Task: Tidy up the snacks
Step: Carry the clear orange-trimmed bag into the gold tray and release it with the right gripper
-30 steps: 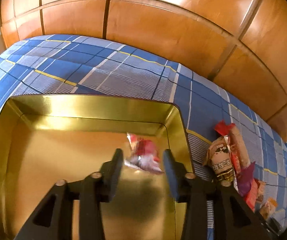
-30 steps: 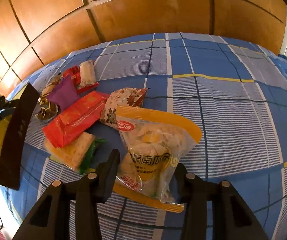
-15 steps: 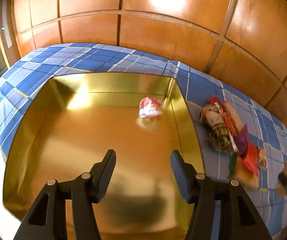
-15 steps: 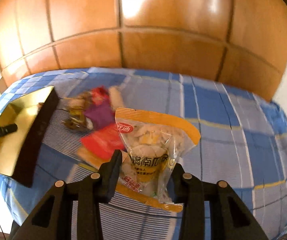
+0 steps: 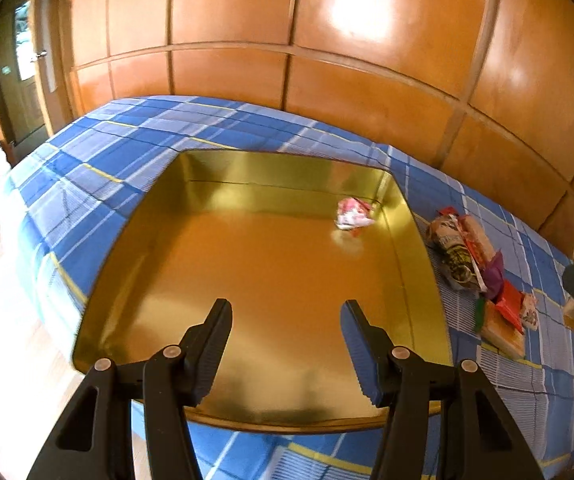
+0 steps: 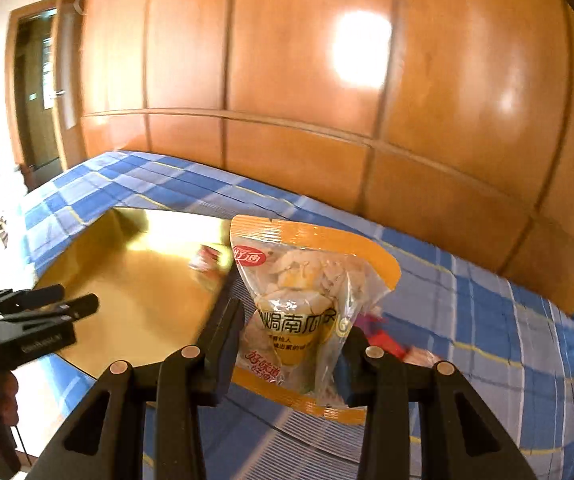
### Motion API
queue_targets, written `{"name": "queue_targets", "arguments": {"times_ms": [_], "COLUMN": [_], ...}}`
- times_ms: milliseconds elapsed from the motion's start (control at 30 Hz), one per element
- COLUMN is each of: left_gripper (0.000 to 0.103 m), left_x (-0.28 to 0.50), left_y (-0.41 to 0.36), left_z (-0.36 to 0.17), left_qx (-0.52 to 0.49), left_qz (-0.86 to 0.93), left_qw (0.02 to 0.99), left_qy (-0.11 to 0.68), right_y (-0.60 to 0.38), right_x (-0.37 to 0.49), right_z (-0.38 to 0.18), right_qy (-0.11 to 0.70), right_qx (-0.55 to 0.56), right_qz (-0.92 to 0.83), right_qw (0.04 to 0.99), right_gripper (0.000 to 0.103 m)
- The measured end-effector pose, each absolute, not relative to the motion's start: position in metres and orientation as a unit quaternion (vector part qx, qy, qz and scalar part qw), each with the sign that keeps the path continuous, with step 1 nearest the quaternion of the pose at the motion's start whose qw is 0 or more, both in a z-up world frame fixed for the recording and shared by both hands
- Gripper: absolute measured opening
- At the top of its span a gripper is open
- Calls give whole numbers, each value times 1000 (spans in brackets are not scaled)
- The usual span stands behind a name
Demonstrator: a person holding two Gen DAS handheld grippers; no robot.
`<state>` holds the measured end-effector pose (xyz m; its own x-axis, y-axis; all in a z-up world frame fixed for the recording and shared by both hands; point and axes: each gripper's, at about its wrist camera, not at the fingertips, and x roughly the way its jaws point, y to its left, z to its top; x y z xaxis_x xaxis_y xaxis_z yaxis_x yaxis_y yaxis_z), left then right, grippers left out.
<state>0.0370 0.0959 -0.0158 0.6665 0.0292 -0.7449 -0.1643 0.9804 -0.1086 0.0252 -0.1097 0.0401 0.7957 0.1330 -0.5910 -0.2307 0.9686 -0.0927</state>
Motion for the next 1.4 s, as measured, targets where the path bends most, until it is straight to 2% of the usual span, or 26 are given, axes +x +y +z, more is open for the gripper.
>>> {"name": "queue_targets", "arguments": {"times_ms": [267, 533, 800, 1067, 1400], "left_gripper": [57, 57, 57, 57, 57], "left_x": [21, 11, 7, 6, 7], "left_y": [125, 146, 154, 153, 139], "left_z": [-13, -16, -18, -28, -27], "left_qx": [-100, -113, -118, -112, -97], "left_qz": [81, 104, 112, 109, 89], "left_qw": [909, 907, 907, 904, 907], "left_qy": [396, 393, 389, 398, 400], "right_y": [-46, -6, 14, 12, -36], "right_x": [24, 29, 57, 80, 63], "right_z": [54, 45, -3, -45, -22], "right_qy": [284, 283, 350, 416, 391], "right_qx": [-120, -150, -157, -135, -58], "right_qz": [151, 185, 205, 203, 180], "right_qw": [939, 929, 900, 876, 901], "right_gripper": [40, 40, 40, 44, 46]}}
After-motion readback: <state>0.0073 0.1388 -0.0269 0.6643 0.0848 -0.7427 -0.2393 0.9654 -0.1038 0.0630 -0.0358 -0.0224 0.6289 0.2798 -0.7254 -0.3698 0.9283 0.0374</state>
